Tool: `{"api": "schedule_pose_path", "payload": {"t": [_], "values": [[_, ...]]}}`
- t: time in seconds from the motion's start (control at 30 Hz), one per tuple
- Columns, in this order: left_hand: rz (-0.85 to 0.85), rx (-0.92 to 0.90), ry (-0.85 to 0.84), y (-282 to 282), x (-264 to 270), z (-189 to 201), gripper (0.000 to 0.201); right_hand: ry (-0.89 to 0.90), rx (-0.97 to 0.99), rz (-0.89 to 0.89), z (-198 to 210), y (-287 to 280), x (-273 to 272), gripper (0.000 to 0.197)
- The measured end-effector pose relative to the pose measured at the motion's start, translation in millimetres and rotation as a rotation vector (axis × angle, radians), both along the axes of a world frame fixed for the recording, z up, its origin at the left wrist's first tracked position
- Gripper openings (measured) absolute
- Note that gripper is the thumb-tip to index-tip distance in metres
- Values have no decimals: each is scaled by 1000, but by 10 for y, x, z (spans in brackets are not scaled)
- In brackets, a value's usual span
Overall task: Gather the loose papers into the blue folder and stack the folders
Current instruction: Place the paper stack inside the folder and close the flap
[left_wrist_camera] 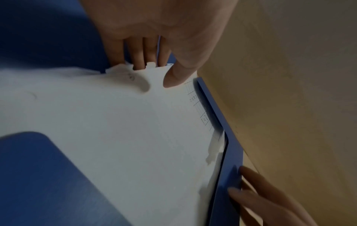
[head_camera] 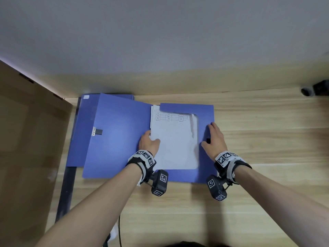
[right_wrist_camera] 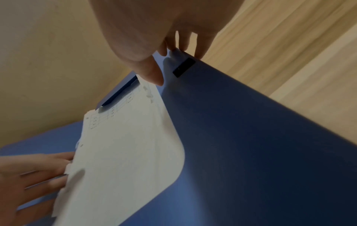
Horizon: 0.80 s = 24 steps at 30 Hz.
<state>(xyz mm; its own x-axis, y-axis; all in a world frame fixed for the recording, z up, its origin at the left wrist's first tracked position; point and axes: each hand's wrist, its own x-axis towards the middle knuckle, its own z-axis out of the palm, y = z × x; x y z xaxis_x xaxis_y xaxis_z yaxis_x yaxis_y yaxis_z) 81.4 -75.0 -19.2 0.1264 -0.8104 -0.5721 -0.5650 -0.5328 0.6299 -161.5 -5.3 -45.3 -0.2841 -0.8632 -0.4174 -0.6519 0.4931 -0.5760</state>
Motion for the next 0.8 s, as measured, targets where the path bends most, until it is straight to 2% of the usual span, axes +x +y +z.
{"api": "schedule_pose_path", "payload": {"t": [0.23,0.43,0.67,0.8], "values": [[-74,13,131,152,-258,-116,40,-68,3,-31,10,37,-63,74],[-2,4,30,59,-229,-263,52,-55,7,4,-4,56,-98,71],[-257,11,116,35,-294,-276,54,-33,-1,30,-22,89,-109,71],[-229,-71,-41,22,-356,-297,44,-43,-12,29,-28,99,-122,71]]}}
